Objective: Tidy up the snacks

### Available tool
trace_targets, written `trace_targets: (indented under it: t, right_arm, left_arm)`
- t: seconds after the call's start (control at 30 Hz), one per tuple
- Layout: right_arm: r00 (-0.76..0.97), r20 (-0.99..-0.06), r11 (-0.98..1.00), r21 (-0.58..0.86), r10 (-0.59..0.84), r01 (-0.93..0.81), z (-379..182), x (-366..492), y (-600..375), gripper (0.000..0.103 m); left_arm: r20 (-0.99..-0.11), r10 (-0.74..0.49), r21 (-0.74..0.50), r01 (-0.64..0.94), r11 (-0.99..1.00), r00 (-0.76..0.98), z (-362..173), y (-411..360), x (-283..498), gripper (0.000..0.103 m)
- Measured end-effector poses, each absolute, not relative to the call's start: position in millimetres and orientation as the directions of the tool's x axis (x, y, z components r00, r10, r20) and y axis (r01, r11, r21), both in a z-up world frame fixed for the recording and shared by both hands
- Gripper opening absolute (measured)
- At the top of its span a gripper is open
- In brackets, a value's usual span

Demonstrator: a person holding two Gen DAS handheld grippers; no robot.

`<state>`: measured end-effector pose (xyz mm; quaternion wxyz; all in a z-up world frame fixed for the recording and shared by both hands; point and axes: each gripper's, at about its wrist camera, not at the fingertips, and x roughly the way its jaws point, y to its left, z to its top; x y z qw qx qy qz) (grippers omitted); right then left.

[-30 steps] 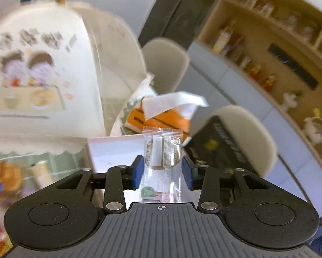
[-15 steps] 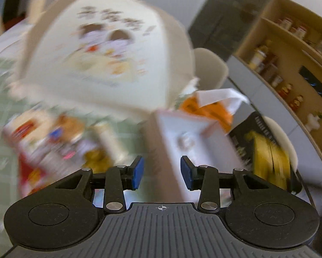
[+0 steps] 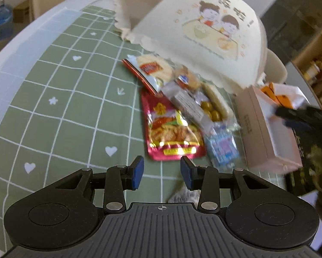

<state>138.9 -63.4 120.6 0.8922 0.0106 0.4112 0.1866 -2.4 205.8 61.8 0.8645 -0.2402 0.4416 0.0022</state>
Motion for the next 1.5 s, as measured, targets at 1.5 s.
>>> trace_targets:
  t: [1.5]
  right_arm:
    - [0.508,-0.843,0.926,-0.032,0.178,-0.376,58.7,-9.3,-76.7,0.065]
  left_arm:
    - [-0.856,-0.162,-0.082,0.181,0.98,0.491,51.5,76.5,12.5,0.044]
